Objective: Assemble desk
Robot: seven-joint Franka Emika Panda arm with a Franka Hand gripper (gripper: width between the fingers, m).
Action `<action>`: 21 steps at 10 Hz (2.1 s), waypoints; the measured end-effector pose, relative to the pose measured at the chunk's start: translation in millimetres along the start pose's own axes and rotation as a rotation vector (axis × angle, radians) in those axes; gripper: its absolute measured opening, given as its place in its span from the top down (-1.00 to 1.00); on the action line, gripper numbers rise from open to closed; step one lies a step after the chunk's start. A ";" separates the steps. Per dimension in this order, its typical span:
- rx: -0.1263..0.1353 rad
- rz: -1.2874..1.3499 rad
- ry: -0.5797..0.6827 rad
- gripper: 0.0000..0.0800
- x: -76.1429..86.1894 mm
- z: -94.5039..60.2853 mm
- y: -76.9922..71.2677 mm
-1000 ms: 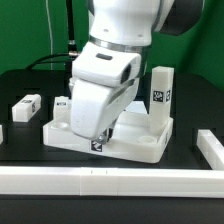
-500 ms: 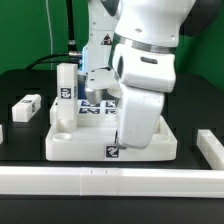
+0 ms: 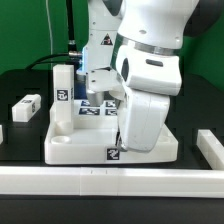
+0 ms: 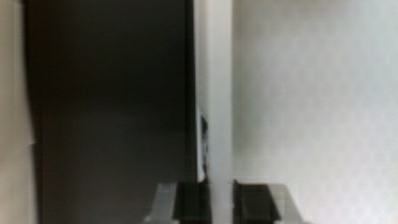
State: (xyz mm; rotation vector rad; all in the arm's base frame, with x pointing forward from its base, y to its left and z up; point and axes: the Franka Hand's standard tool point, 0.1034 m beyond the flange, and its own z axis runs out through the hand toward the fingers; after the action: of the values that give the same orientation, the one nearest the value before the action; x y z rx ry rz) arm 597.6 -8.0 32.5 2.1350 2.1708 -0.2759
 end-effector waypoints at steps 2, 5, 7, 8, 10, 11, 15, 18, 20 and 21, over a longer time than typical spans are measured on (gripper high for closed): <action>0.001 0.015 -0.004 0.85 3.0 -6.8 13.5; 0.003 0.032 0.002 0.85 27.5 -14.6 38.4; -0.003 0.054 0.008 0.85 37.6 -15.2 42.4; -0.003 0.064 0.009 0.85 41.0 -13.8 45.1; -0.010 0.080 0.003 0.85 42.2 -15.1 46.4; -0.010 0.075 0.002 0.61 36.1 -17.0 47.0; 0.027 0.086 -0.005 -0.51 4.1 -40.6 44.6; 0.034 0.084 -0.038 -0.62 -31.1 -64.3 44.2; 0.024 0.097 -0.058 -0.62 -49.8 -68.0 34.2; 0.024 0.111 -0.057 -0.62 -48.4 -66.6 34.8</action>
Offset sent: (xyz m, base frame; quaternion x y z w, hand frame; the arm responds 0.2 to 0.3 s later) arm 0.0420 0.0381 0.0034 0.0153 0.0072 -0.0128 0.9998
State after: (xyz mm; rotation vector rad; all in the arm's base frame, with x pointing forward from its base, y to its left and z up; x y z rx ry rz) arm 637.8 -42.7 104.4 2.2222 2.0204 -0.3514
